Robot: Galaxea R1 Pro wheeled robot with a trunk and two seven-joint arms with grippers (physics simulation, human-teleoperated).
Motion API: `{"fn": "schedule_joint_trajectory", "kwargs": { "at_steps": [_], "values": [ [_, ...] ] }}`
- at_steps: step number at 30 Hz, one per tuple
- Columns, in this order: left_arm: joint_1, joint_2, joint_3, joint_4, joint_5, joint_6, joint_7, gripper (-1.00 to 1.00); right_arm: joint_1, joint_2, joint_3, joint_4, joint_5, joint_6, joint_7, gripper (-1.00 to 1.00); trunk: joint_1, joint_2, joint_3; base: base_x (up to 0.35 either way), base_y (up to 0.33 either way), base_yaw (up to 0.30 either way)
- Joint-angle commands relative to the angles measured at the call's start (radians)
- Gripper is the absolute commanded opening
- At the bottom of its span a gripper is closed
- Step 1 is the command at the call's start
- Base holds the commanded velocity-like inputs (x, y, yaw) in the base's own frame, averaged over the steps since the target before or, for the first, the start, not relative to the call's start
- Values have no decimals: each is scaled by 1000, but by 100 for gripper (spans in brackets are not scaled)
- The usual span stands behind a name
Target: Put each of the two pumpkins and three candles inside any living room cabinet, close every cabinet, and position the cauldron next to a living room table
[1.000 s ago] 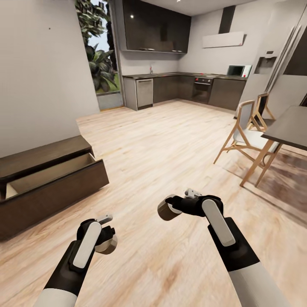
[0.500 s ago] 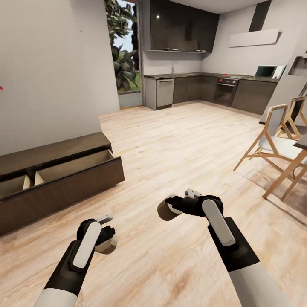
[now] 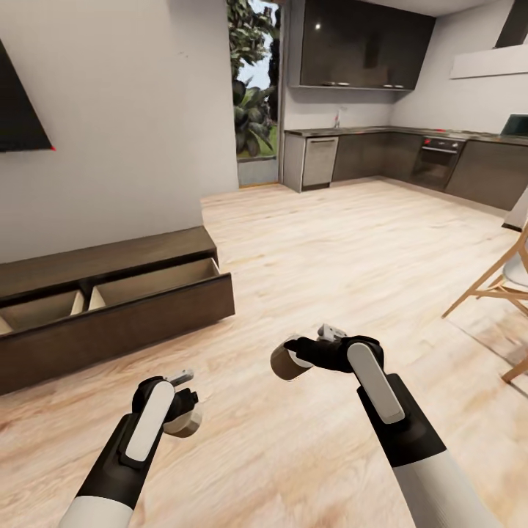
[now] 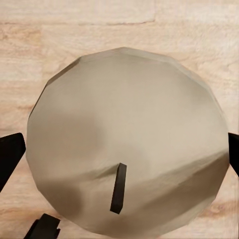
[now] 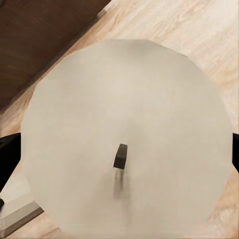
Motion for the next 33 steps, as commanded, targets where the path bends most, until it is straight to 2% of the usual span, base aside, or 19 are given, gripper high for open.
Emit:
{"fn": "schedule_joint_trajectory", "kwargs": {
  "at_steps": [1,22,33],
  "values": [
    [-1,0,-1,-1,9,1,10,-100,-1,0,0,-1,-12,-1,-10,-100,0,0,-1,244,-203,289],
    [-1,0,1,-1,11,1,10,-100,-1,-1,1,-2,-13,2,-10,-100,0,0,-1,174,-155,289],
    [-1,1,0,-1,19,1,10,-100,-1,-1,1,-1,-13,2,-10,-100,0,0,-1,15,26,289]
  ]
}}
